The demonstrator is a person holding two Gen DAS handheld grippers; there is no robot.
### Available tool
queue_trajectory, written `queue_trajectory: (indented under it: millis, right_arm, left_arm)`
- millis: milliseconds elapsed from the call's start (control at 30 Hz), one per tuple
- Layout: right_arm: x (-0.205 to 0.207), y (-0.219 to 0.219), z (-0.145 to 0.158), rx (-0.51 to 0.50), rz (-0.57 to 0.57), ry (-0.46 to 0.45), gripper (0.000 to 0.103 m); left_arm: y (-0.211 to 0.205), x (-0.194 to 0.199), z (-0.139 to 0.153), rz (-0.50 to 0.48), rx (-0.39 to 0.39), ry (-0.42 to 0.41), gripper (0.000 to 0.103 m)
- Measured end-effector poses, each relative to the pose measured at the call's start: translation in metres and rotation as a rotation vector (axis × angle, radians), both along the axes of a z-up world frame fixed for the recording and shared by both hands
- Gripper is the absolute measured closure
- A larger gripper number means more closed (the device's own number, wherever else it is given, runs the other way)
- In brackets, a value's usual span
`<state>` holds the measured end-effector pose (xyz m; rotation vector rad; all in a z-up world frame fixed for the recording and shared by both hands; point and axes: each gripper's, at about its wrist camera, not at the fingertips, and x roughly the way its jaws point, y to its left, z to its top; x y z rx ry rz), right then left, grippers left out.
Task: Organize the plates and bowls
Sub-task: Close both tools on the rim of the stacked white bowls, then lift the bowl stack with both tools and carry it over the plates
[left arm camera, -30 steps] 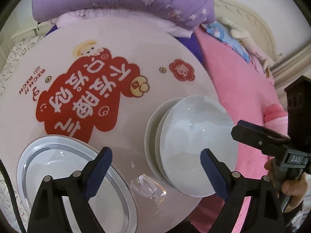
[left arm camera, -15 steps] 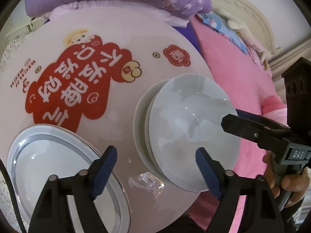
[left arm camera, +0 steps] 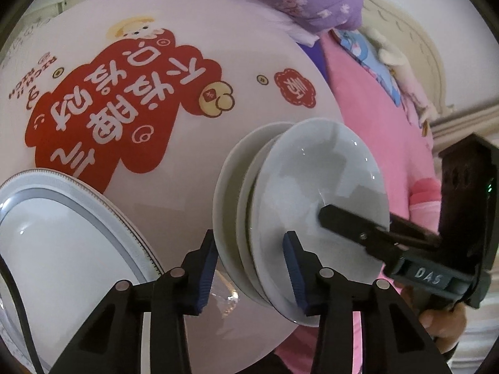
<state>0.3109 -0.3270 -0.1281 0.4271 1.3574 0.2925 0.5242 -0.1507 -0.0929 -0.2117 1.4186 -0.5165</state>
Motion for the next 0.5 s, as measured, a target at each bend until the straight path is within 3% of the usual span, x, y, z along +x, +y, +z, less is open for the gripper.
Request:
queue_trajectory:
  millis: [133, 500]
  right_arm:
    - [0.001, 0.005, 0.006, 0.044, 0.007, -0.014, 0.071]
    - [-0.001, 0.012, 0.018, -0.035, -0.021, -0.012, 0.071]
  left_arm:
    - [0.003, 0.001, -0.001, 0.023, -0.013, 0.013, 0.068]
    - [0.002, 0.001, 0.008, 0.041, -0.010, 0.022, 0.071]
